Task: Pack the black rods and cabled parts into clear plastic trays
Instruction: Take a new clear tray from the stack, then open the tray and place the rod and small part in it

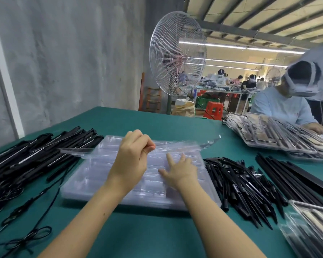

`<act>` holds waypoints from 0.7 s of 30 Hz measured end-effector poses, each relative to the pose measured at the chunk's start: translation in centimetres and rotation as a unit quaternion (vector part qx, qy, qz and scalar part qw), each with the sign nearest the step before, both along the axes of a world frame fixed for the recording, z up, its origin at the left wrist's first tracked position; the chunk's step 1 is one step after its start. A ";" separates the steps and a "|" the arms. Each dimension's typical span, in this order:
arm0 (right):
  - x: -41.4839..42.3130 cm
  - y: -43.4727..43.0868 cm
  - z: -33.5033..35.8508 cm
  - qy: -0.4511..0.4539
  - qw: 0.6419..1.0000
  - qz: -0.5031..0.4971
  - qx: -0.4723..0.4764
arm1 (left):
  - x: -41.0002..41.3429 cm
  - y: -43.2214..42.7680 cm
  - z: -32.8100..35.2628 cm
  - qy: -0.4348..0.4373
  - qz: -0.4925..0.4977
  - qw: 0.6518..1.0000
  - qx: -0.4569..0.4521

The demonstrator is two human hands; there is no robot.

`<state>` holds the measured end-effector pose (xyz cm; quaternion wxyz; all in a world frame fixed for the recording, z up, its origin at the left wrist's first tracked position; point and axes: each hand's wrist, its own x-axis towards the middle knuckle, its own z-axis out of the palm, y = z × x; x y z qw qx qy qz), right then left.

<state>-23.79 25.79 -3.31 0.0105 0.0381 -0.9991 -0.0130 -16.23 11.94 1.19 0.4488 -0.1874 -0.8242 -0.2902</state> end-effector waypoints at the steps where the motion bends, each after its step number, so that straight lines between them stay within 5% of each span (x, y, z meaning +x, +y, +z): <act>1: -0.1 -0.3 0.1 -0.011 1.000 -0.007 0.018 | 0.0 0.0 0.1 0.007 0.004 1.000 0.003; 21: -2.7 -1.3 1.6 -0.055 0.991 0.032 0.119 | -0.3 0.9 -2.0 0.088 0.069 0.989 -0.094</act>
